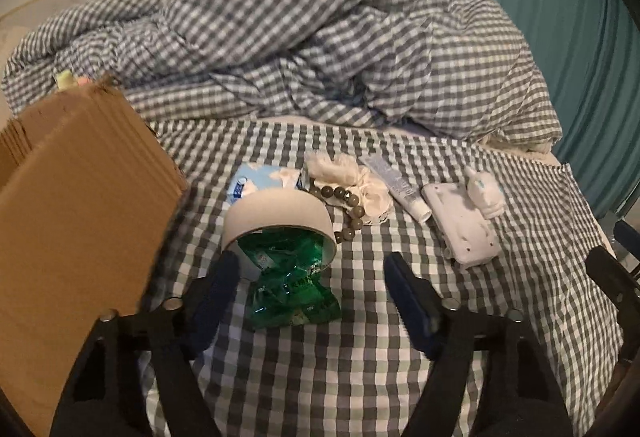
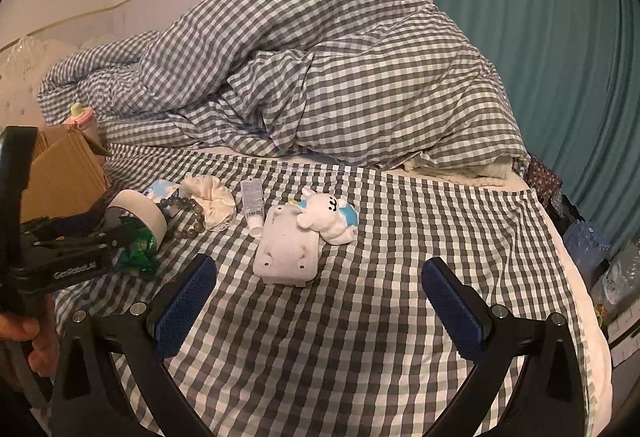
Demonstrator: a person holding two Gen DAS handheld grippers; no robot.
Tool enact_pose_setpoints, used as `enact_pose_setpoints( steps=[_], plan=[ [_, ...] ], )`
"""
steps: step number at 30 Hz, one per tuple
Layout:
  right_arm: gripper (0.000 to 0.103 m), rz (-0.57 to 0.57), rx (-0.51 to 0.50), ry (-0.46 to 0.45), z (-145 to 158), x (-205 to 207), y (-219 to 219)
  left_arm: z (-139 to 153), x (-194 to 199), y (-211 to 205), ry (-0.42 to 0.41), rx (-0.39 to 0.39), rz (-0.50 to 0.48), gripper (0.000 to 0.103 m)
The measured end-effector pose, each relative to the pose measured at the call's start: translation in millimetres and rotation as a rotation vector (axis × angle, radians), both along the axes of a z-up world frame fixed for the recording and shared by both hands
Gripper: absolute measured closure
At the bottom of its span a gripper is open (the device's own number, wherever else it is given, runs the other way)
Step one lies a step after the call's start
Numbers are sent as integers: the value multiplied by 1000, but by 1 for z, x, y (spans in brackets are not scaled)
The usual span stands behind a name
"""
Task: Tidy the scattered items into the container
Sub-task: 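Move both grippers back toward the remaining items on the sheet, then grasp the tape roll with green packet with the left gripper while the right gripper grasps the white plastic box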
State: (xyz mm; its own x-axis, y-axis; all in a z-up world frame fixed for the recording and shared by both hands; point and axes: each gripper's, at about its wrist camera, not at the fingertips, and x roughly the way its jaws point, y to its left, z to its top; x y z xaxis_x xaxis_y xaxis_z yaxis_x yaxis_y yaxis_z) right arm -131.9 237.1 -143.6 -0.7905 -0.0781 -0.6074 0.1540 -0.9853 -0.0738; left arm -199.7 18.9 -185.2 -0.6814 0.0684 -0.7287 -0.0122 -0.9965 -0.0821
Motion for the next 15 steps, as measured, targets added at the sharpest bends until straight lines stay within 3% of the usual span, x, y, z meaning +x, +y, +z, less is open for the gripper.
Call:
enact_pose_setpoints(
  steps=[6, 9, 11, 13, 15],
  plan=[
    [0, -8, -13, -11, -7, -12, 3, -10, -25, -1, -39, 47, -3, 41],
    [0, -15, -18, -20, -14, -17, 6, -18, -43, -1, -79, 66, -8, 55],
    [0, -16, -25, -28, -17, -19, 8, -27, -52, 0, -107, 83, -10, 70],
    [0, -13, -30, -34, -20, -21, 9, -32, -56, 3, -109, 90, -25, 75],
    [0, -12, -24, -36, -23, -23, 9, -31, -56, 8, -96, 88, -51, 87]
  ],
)
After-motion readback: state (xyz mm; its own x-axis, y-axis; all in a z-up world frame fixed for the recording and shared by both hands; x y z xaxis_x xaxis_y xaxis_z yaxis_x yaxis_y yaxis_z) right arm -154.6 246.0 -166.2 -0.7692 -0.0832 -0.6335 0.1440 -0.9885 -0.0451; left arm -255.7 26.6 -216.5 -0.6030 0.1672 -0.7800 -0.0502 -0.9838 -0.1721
